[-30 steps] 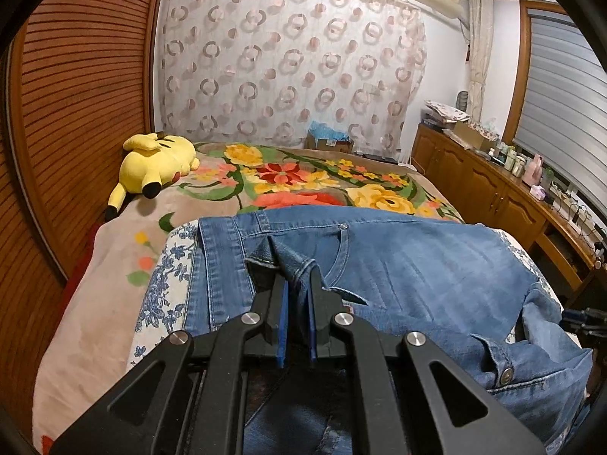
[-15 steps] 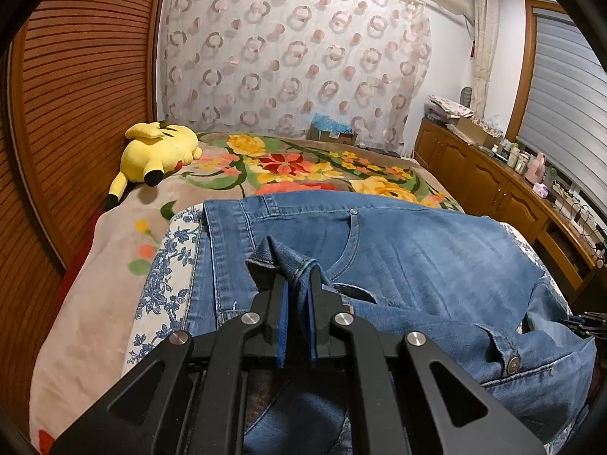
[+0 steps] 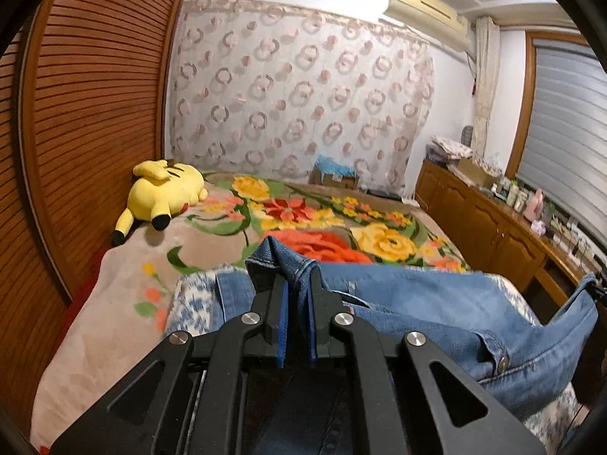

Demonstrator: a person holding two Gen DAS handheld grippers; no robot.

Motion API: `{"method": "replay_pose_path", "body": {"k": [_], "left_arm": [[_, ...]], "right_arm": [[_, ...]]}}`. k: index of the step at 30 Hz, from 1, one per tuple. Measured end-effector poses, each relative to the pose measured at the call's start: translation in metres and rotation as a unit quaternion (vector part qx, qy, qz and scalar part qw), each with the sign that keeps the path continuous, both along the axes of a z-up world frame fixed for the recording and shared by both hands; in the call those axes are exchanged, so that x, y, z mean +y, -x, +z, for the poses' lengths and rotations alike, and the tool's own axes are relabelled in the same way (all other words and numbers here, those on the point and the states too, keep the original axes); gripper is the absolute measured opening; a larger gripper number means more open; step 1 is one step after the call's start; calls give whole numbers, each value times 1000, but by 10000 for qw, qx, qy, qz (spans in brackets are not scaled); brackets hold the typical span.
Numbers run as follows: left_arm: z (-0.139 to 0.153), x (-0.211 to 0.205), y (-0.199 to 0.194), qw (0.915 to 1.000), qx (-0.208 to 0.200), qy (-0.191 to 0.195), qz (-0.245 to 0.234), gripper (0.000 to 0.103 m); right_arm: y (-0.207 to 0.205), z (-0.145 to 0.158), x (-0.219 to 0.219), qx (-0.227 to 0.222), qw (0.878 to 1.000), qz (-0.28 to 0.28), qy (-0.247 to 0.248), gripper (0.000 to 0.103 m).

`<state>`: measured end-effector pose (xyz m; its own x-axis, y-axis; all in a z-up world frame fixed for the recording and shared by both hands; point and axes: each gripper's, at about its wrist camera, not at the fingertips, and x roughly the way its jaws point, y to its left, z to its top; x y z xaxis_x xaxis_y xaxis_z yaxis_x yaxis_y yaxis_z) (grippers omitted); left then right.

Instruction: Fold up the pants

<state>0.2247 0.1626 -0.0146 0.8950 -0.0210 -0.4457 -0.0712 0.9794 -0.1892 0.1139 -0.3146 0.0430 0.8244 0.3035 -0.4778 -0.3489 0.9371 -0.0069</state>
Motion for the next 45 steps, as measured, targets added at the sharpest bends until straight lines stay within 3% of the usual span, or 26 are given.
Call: {"method": "replay_pose_path", "body": {"k": [7,11,25,28,31,45], "left_arm": [[21,17,-7,9991,-310,98,265,9],[26,23,-19,9989,-336,61,317,9],[-18,31,-77,9989,326,12,351,9],[-23,32,-84,9985,420,-14,346,10],[-26,29,-86,9982,476,-90,357,10],[-29,23,-93,9970,640,-309,298,10]], "right_arm": [[-11,29,7,-534,9986,29,44,7],[-27,26,13,-629,9979,-5,128,7],[-107,-34,55,164,9972,-222,697,7],[-117,-35,60,242,9967,-246,740,7],[-135,-18,66,283,9961,-254,799,7],[-162,-24,68,535,9951,-286,777,7]]}}
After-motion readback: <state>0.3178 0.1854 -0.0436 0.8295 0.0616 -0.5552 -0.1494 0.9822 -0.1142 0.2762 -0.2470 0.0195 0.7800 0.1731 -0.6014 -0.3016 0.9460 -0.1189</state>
